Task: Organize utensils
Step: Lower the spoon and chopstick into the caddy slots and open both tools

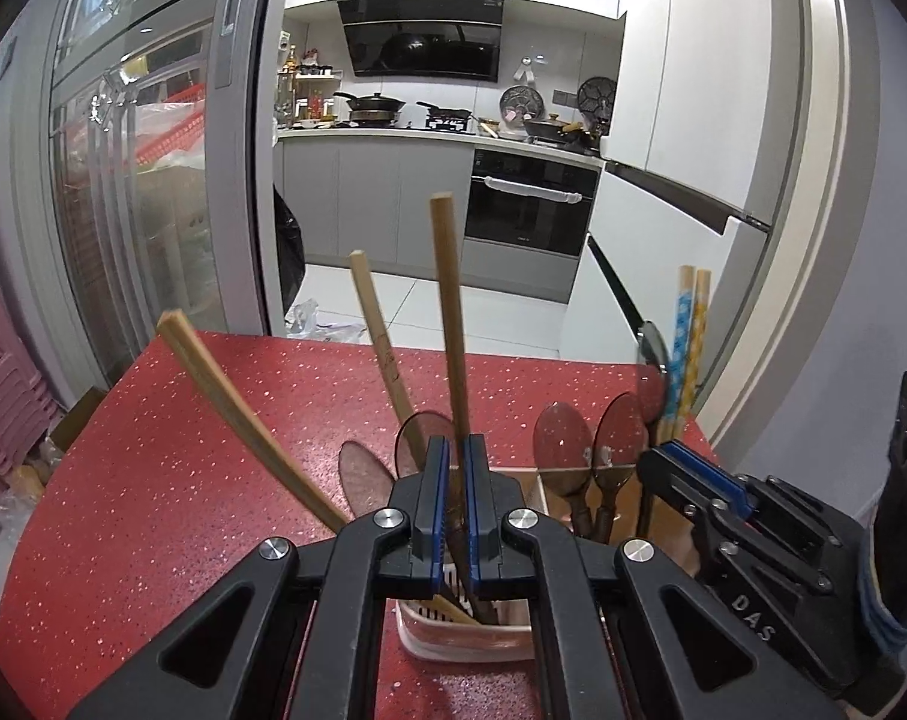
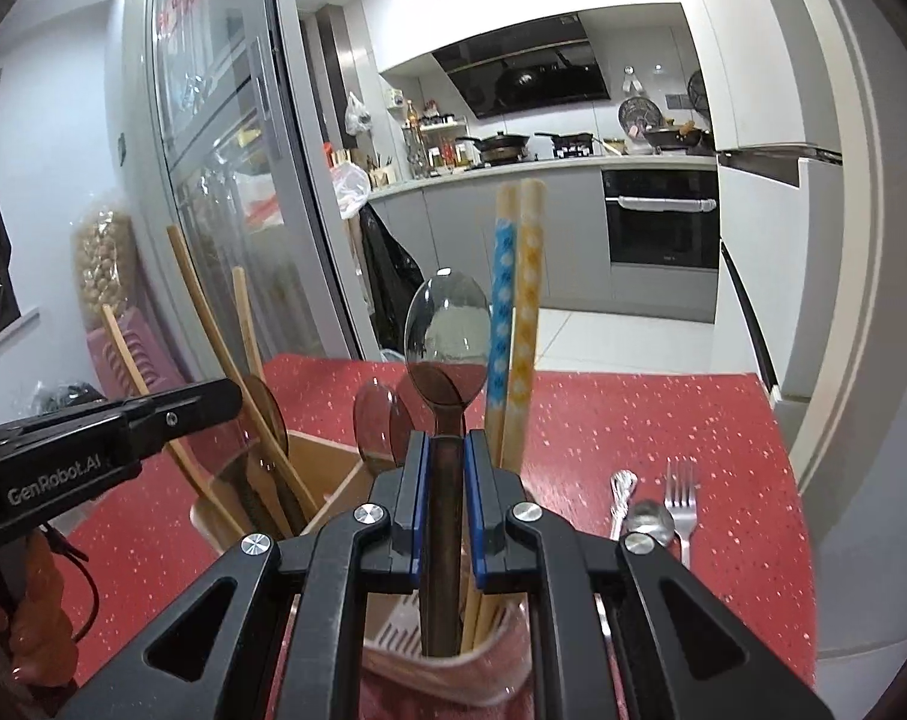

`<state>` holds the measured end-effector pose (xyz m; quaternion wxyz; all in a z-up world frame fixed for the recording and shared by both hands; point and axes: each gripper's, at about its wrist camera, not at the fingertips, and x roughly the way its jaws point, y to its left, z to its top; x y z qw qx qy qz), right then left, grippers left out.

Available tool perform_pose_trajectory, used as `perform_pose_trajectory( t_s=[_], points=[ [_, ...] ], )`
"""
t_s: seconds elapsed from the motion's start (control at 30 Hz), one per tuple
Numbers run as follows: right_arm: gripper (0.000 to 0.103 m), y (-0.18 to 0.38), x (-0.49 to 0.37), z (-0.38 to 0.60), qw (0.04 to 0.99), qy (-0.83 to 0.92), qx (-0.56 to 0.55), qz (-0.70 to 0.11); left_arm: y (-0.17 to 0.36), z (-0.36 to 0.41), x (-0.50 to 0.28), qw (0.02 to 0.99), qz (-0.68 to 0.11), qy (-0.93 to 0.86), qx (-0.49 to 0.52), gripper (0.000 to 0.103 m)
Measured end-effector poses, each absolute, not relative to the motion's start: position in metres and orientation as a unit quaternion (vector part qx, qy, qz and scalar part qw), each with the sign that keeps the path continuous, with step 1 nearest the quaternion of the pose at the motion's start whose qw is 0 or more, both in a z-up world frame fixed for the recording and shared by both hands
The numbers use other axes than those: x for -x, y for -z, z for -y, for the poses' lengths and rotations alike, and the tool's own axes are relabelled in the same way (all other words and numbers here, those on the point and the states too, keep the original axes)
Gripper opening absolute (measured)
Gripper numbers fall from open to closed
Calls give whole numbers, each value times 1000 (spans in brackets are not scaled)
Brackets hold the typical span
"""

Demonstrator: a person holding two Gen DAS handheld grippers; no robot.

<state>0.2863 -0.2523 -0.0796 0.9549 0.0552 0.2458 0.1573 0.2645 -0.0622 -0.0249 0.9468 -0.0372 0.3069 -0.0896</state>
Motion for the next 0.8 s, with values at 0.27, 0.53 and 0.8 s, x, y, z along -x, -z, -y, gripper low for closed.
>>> perform_pose_trajectory(
  t_s=[0.27,0.53,0.8],
  points=[
    [13,78,-282,257,946,-165,-57,-275,26,60,-260,945,-315,84,32,28],
    [41,68,-270,261,940,-168,-69,-288,24,56,-248,943,-320,80,38,28],
    [50,63,-246,257,935,-169,-59,-306,28,49,-230,940,-332,66,38,28]
  ],
)
